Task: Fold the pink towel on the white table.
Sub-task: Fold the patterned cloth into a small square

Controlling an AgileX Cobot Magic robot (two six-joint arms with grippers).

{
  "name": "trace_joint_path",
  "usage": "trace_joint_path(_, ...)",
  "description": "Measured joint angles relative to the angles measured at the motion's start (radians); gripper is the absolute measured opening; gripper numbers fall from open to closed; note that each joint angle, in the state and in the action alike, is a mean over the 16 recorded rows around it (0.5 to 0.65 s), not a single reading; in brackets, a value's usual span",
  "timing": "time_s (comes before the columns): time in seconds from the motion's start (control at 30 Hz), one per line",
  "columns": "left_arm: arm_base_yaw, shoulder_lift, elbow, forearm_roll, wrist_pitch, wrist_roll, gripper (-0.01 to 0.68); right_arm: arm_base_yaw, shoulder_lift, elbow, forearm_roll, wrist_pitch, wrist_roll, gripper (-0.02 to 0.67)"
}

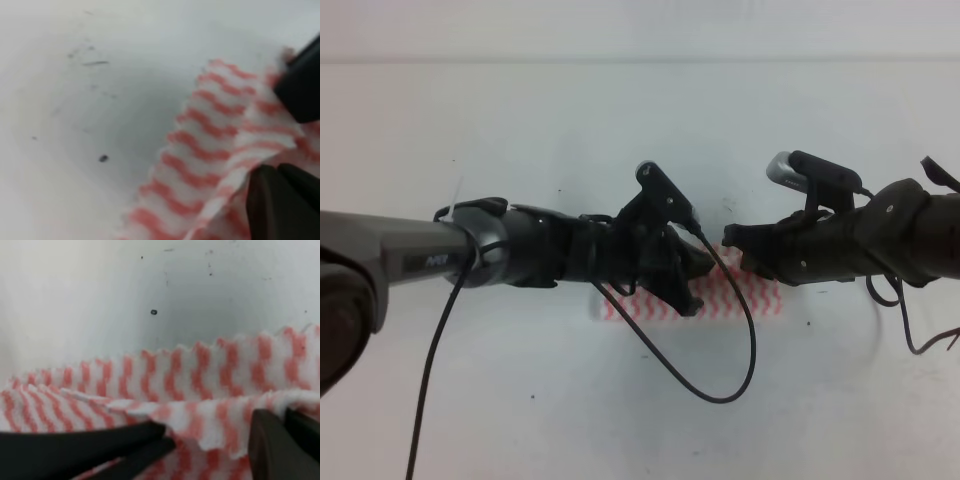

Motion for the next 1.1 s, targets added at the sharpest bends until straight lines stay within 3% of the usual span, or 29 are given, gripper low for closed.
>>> trace_joint_path(0.4, 0.0, 0.004, -0.011, -0.007, -0.029, 0.024, -0.004, 0.0, 0.003, 0.0, 0.001, -0.003, 0.001, 0.008)
trace_joint_path(0.8, 0.0, 0.004, -0.011, -0.008, -0.044, 0.031, -0.004, 0.0, 0.002, -0.009, 0.016, -0.038, 0.002, 0.171)
trace_joint_path(1.1, 0.0, -0.004, -0.011, -0.005, -0.071, 0.026, -0.004, 0.0, 0.001, -0.048, 0.016, -0.05, 0.002, 0.228)
